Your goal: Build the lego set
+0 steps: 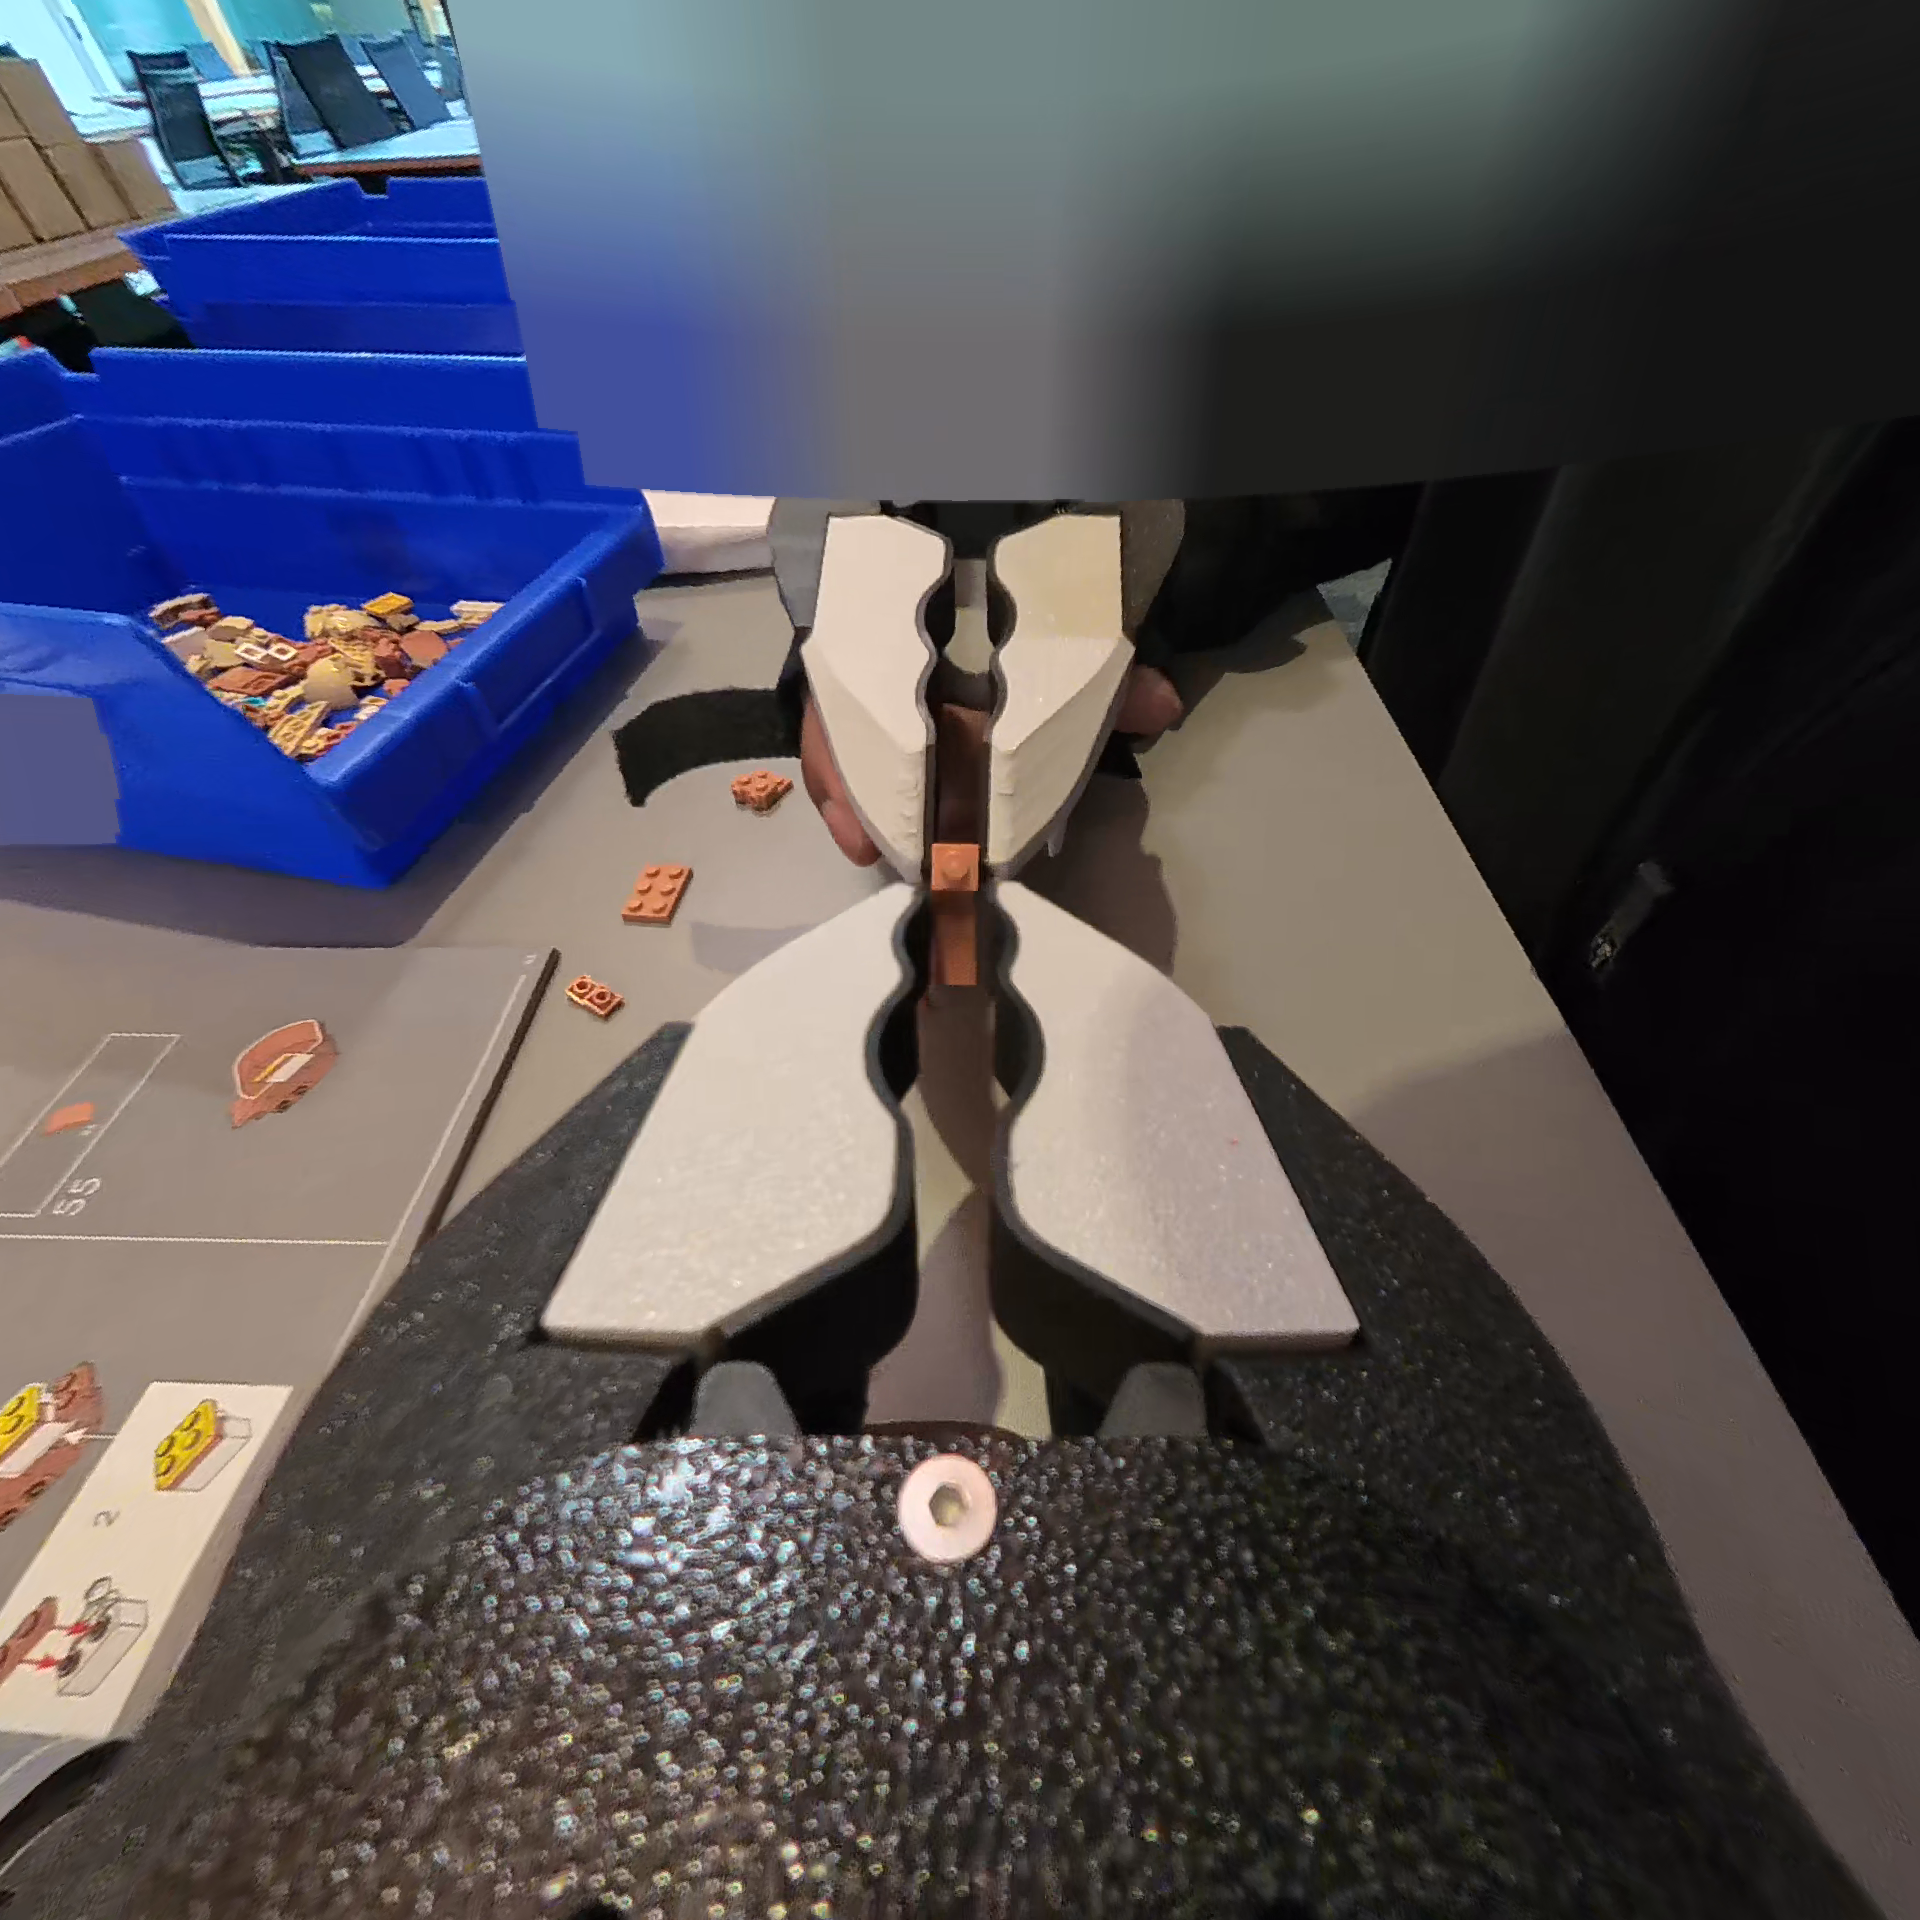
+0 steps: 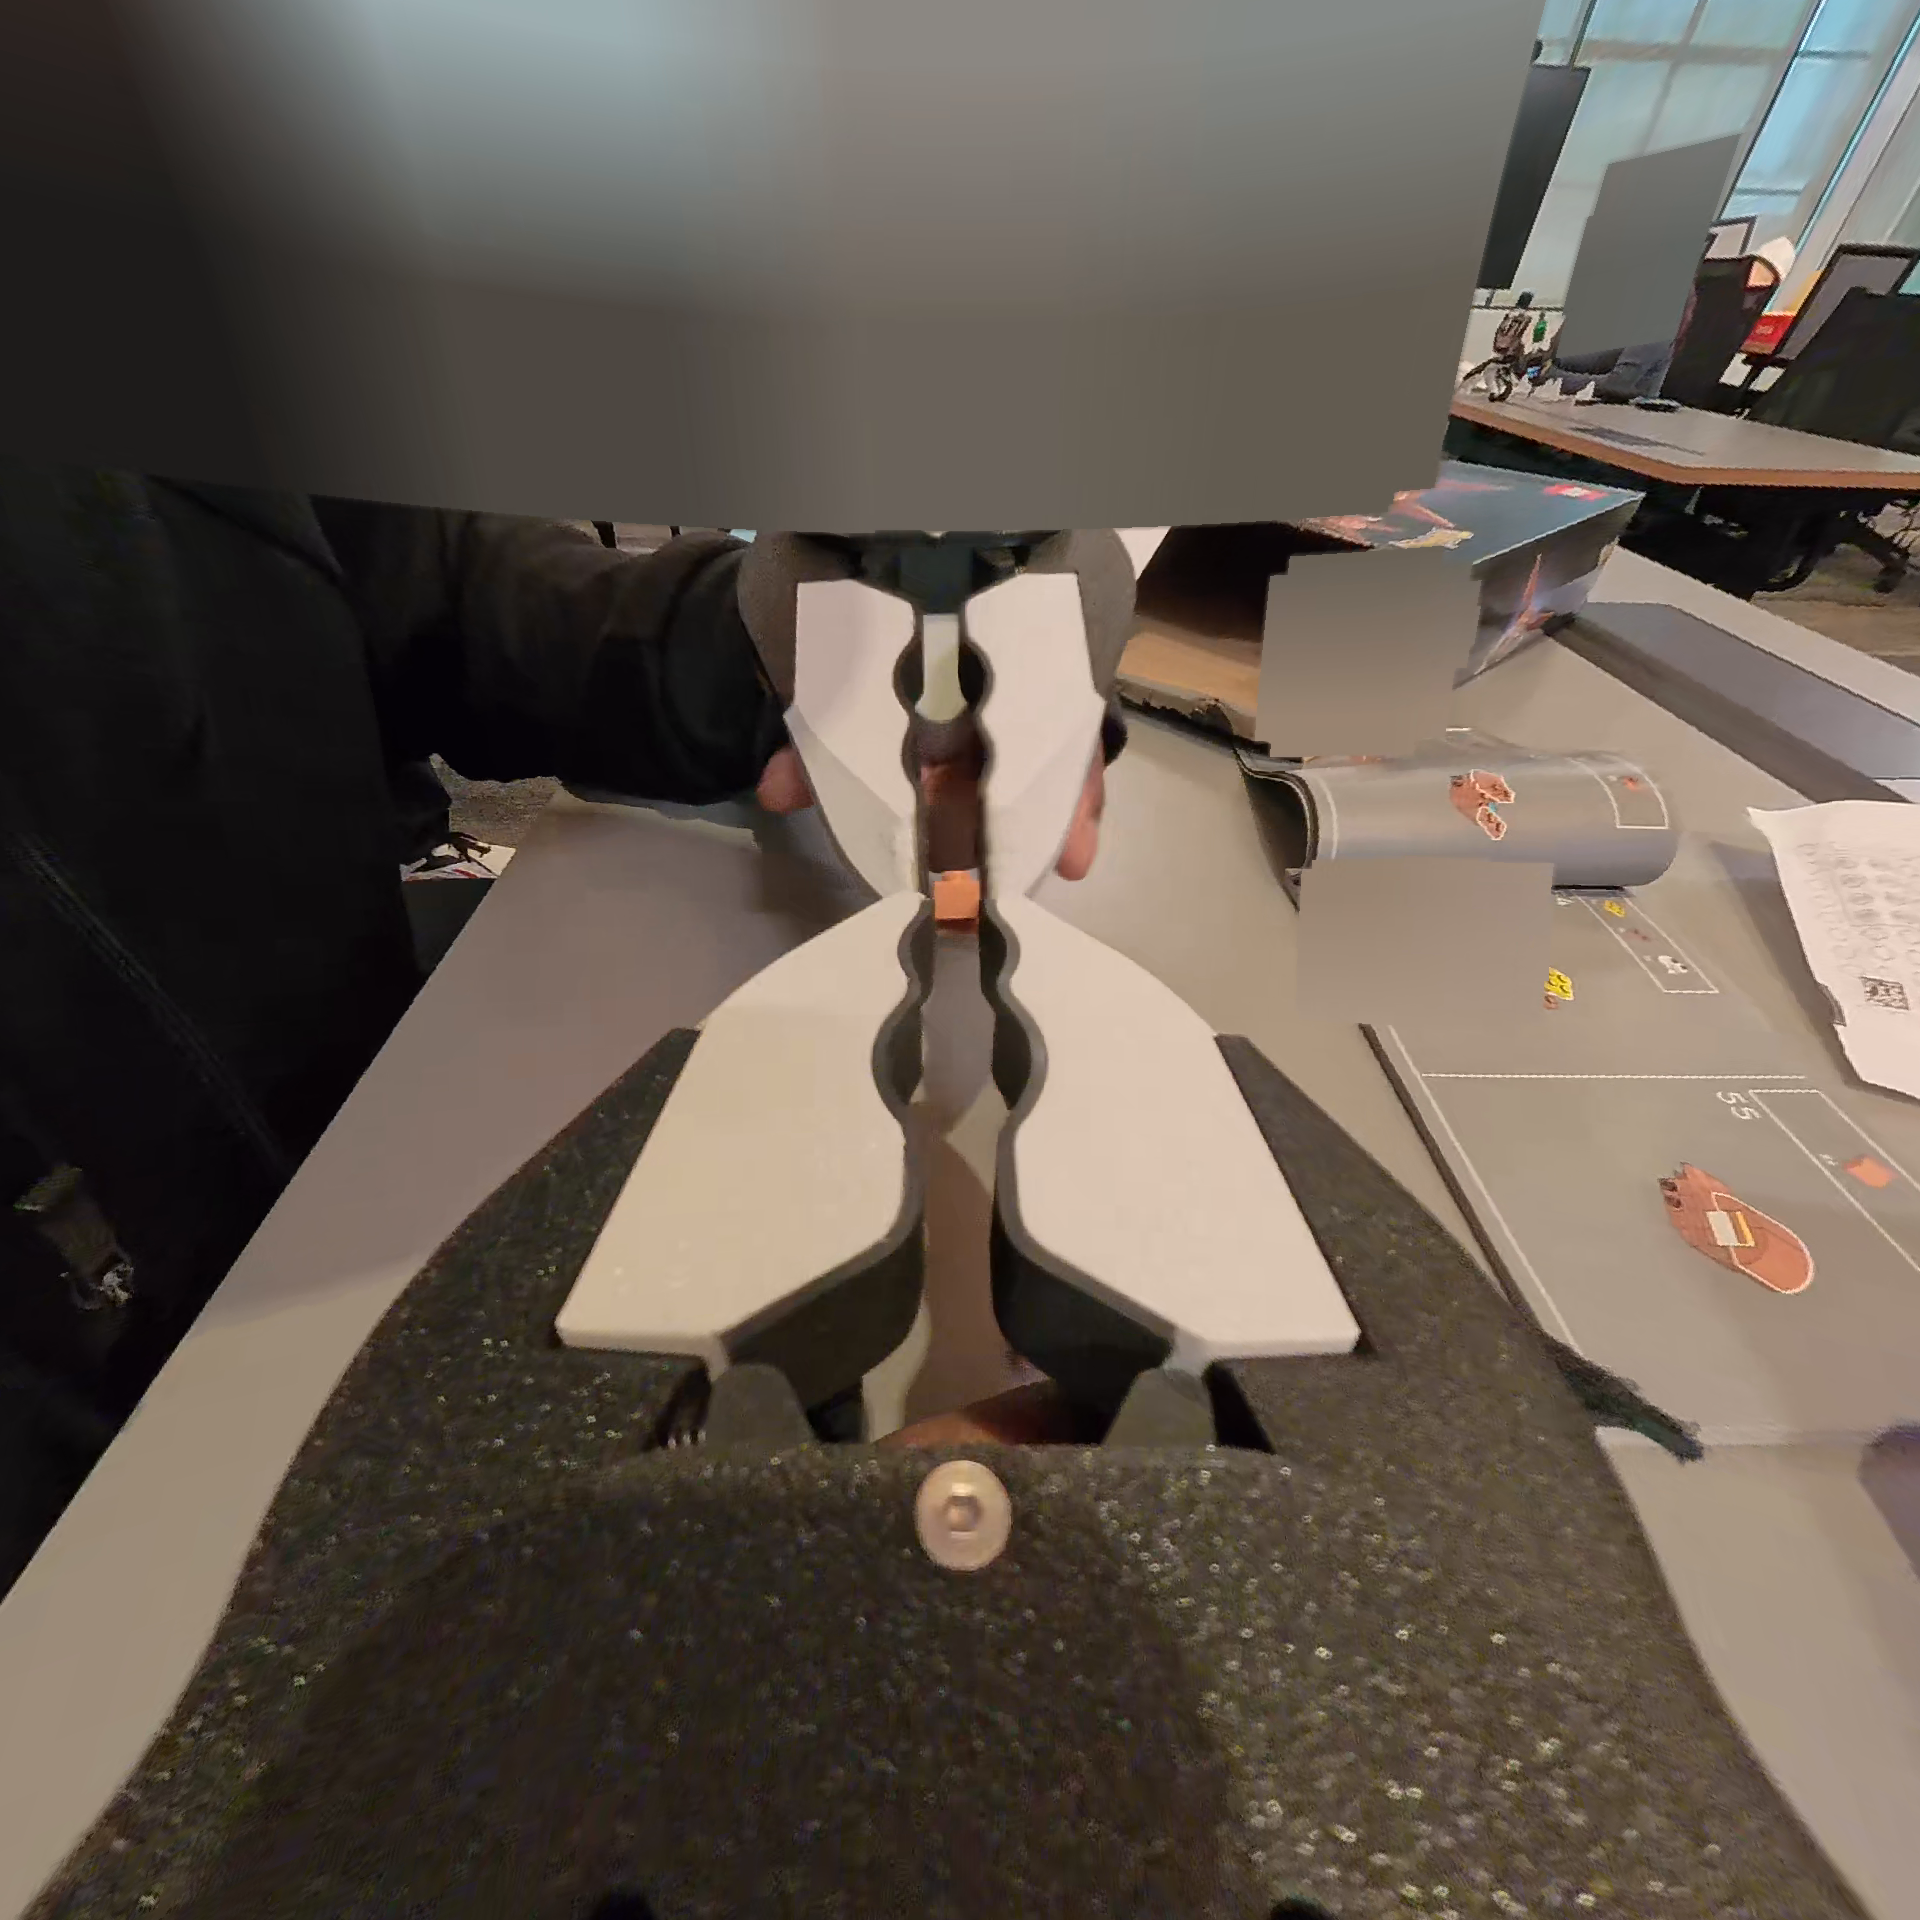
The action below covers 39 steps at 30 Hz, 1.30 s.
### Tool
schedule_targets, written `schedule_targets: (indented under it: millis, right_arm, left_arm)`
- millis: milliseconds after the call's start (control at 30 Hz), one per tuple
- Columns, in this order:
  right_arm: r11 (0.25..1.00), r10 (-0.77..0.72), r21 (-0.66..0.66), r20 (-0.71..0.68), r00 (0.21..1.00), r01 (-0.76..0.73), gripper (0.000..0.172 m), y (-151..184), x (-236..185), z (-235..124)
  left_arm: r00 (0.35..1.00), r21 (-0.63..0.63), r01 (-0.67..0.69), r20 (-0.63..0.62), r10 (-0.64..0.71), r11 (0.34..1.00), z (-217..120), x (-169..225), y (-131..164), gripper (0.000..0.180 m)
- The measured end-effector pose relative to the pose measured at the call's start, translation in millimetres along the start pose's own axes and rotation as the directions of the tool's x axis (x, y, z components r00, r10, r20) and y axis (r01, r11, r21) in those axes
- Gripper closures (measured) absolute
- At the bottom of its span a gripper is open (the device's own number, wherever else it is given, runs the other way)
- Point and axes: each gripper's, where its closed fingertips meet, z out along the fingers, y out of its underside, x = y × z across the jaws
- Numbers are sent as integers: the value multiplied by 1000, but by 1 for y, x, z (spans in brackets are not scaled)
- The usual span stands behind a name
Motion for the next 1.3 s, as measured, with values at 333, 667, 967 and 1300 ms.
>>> schedule_targets:
  millis: [333,667,967,1300]
  right_arm:
    - [908,-149,-410,-116,982,89,139,55,29,7]
    - [808,-154,-582,-58,986,92,141,82,35,19]
    - [835,-92,-548,-49,995,51,153,77,30,22]
    - [830,-37,-557,-76,996,-11,155,79,28,16]
  left_arm:
    - [997,-358,-3,74,31,934,-29,-20,48,173]
    - [996,-464,12,80,28,886,-30,-18,67,173]
    - [992,-472,4,116,57,881,-29,-22,66,173]
    - [979,-501,-40,152,133,865,-20,-28,69,173]
